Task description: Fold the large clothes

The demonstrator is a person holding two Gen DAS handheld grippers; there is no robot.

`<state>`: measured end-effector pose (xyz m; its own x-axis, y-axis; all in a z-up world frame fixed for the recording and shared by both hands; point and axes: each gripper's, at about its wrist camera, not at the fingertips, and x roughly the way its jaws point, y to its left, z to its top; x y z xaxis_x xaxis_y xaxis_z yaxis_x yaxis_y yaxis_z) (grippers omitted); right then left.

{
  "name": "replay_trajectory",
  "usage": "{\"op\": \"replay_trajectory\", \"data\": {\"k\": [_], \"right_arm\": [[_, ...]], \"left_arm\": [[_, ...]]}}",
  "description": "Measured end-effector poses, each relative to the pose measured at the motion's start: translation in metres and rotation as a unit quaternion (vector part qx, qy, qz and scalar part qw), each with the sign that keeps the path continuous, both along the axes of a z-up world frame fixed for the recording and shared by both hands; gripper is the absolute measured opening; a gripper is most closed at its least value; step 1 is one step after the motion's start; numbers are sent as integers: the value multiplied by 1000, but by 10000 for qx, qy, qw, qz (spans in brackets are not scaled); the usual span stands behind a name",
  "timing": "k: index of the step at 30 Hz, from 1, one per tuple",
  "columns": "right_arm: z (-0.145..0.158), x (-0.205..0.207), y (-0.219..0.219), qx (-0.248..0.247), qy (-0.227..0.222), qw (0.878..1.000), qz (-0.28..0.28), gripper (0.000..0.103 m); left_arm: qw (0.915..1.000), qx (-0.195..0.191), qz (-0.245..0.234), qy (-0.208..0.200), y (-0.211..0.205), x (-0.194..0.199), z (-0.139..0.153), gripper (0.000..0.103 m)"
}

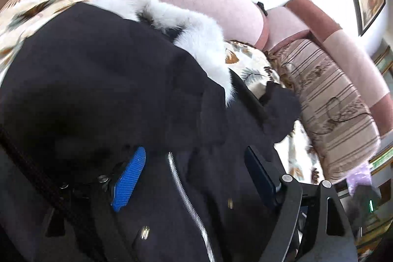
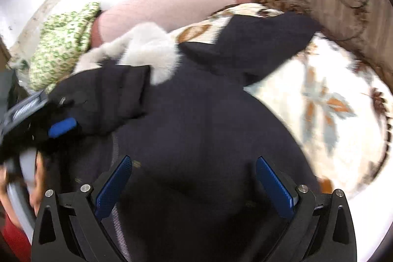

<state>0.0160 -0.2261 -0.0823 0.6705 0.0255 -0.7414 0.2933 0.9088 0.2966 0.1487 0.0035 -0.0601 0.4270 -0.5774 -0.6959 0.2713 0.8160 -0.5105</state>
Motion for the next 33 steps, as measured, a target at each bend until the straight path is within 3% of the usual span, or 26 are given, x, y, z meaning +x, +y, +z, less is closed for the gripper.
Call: {"op": "replay_trajectory", "data": {"k": [3, 6, 9, 13, 15, 16, 17, 19, 23, 27, 33], "right_arm": [[1, 29, 6, 322, -262, 9988, 275, 102], [-5, 68, 14, 226, -354, 9982, 423, 102], [-23, 111, 21, 219, -120, 9981, 556, 102], [-54, 147, 26, 615, 329, 9957, 611, 102], [-59, 152, 26, 958, 343, 9931, 576, 89], [-58, 150, 27, 1124, 296, 9911, 644, 66], [-55, 149, 28, 1227, 319, 9891, 748, 31], [-46, 145, 28, 1256, 294, 9874, 916, 8], [-17, 124, 15, 974, -11, 9904, 981, 8], [-5, 99, -15, 742, -144, 9950, 654, 8], [-48, 93, -53, 1117, 410, 9925, 266, 7]], "left_arm": [[9994, 91, 323, -110, 33, -27, 2, 82], [9951, 470, 838, -242, 65, -47, -2, 82], [9892, 736, 1248, -237, 87, -53, -5, 82], [9781, 1128, 1718, -338, 120, -53, -4, 82], [9726, 1239, 1935, -353, 134, -47, -2, 82], [9712, 1253, 1997, -340, 133, -42, -1, 82], [9698, 1259, 2065, -318, 147, -40, 1, 82], [9667, 1265, 2203, -306, 148, -27, 2, 82], [9642, 1259, 2311, -332, 136, -4, 4, 82], [9634, 1382, 2268, -358, 127, 5, 1, 82], [9545, 1934, 2269, -68, 111, 24, -36, 82]]}}
